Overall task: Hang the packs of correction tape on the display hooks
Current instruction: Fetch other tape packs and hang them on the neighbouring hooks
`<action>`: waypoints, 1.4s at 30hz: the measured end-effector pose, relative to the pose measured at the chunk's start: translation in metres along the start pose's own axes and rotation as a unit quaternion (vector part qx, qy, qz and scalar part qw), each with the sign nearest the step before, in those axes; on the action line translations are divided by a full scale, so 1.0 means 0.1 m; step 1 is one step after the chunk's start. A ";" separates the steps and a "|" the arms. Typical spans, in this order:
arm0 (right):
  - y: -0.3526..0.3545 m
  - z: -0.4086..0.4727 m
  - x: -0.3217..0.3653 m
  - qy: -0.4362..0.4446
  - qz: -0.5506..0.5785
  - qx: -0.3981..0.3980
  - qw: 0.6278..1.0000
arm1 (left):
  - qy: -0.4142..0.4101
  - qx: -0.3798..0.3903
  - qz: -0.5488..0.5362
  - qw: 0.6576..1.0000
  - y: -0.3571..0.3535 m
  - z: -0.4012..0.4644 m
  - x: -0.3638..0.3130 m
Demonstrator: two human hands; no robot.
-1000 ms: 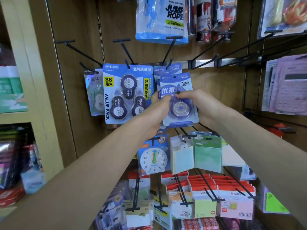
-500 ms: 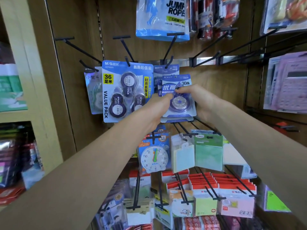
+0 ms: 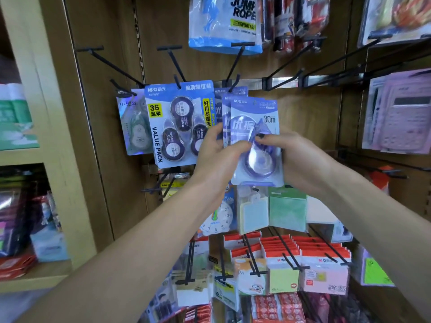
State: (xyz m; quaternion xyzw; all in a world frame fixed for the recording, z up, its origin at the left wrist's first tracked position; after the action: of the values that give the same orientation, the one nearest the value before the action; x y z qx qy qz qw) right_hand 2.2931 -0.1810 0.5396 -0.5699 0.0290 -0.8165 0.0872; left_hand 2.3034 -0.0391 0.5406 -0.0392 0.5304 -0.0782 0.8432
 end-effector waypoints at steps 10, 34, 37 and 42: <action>-0.10 -0.06 0.09 0.064 -0.068 0.007 0.996 | -0.092 -0.036 -0.006 0.995 0.13 0.10 -0.08; -0.09 0.10 0.18 0.099 -0.031 -0.054 0.993 | -0.093 -0.042 0.056 0.993 0.05 0.27 -0.18; -0.04 0.25 0.15 0.078 -0.032 -0.075 0.994 | -0.060 -0.037 0.136 0.988 0.03 0.34 -0.16; 0.03 0.59 0.09 0.054 -0.072 -0.120 0.989 | 0.046 0.028 0.231 0.971 -0.10 0.41 0.02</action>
State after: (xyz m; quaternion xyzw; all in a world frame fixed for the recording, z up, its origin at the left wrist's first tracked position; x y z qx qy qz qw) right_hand 2.3456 -0.1830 0.5685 -0.5320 0.0907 -0.8408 -0.0427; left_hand 2.3400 -0.0500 0.5585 0.1119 0.5605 0.1019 0.8142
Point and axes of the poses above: each hand's wrist, its own z-axis towards the middle knuckle, its own y-axis out of the back of the hand, x = y × z, the point moved 7 cm from there along z, towards the middle knuckle, and after that the axes turned 4 degrees about -x, right-handed, at the moved point
